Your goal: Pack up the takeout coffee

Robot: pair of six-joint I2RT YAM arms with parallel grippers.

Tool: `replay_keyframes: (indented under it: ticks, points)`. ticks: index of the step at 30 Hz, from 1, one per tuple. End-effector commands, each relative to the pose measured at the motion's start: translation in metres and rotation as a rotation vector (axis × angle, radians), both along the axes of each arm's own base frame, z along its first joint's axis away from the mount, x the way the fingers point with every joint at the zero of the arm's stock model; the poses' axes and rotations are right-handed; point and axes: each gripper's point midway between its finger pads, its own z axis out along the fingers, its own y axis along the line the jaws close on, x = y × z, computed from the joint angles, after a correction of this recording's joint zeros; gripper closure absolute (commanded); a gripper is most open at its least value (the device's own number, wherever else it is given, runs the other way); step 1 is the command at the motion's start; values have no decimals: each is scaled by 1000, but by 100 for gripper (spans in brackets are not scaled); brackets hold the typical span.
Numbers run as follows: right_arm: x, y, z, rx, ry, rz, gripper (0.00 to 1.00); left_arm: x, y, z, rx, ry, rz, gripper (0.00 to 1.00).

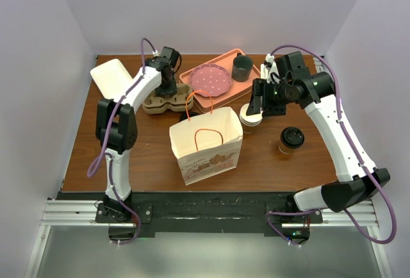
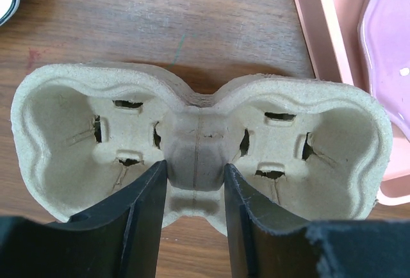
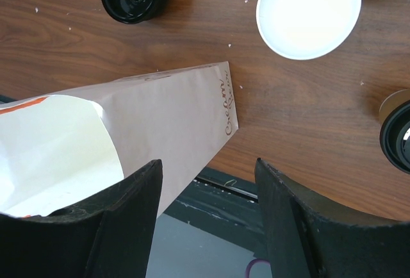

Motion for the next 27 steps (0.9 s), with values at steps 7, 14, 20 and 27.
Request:
replay_keyframes:
  ticks: [7, 14, 20, 27]
  points:
    - [0, 7, 12, 42, -34, 20, 37, 9, -1, 75, -39, -151, 3, 66]
    - [5, 7, 23, 41, -71, 25, 37, -3, -24, 135, -186, -229, -16, 68]
    - [4, 14, 39, 90, -119, 52, 37, -44, -44, 200, -350, -274, -71, 69]
    - [-5, 11, 39, 105, -164, 66, 37, -121, -47, 269, -541, -295, -121, 70]
